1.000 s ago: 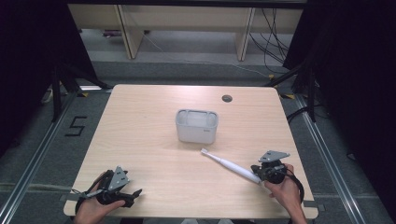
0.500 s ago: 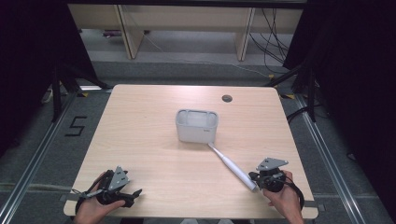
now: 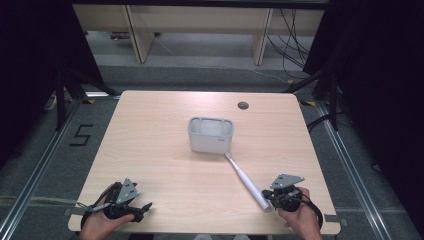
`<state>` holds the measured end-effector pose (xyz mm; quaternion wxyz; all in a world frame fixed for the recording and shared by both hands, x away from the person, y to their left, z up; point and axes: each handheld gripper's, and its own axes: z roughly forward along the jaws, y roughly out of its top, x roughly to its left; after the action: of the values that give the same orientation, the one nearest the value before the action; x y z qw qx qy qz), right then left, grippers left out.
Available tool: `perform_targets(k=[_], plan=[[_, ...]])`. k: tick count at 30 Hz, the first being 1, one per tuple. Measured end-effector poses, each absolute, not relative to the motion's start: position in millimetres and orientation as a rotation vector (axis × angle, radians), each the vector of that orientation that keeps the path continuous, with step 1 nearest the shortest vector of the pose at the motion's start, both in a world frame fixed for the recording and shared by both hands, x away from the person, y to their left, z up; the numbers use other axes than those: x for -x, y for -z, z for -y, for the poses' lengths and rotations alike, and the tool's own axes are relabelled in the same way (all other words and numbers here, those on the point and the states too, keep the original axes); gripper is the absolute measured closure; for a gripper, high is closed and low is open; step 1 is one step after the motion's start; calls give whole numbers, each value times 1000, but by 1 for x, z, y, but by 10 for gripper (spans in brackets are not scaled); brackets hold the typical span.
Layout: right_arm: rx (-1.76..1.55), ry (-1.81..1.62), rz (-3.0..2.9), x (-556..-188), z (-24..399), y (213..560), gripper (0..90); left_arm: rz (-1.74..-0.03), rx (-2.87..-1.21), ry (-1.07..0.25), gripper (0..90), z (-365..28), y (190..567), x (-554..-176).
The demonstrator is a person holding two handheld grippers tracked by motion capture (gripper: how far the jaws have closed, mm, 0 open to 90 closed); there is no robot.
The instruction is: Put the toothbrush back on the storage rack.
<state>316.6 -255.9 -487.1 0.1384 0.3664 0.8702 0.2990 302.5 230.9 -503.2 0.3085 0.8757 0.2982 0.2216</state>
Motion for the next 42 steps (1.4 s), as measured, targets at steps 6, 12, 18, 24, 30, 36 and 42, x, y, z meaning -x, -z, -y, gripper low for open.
perform_targets(k=[6,12,18,24,30,36,42], plan=[[-991,-859,-2536,-314,251,488,898,-788,-2316,-584,163,-231,503,-303],[-1018,-850,-2548,-309,246,487,899,-788,-2315,-584,162,-231,503,-303],[-1034,-863,-2518,-311,251,482,889,-788,-2314,-584,162,-230,504,-303],[-1199,-944,-2415,-321,257,471,603,-789,-2314,-586,163,-230,504,-303],[-1208,-913,-2426,-329,249,464,482,-797,-2314,-588,162,-229,505,-303],[-1231,-922,-2445,-341,232,462,367,-794,-2315,-583,163,-230,505,-303],[-1250,-863,-2488,-348,220,464,343,-796,-2313,-582,162,-230,505,-303]])
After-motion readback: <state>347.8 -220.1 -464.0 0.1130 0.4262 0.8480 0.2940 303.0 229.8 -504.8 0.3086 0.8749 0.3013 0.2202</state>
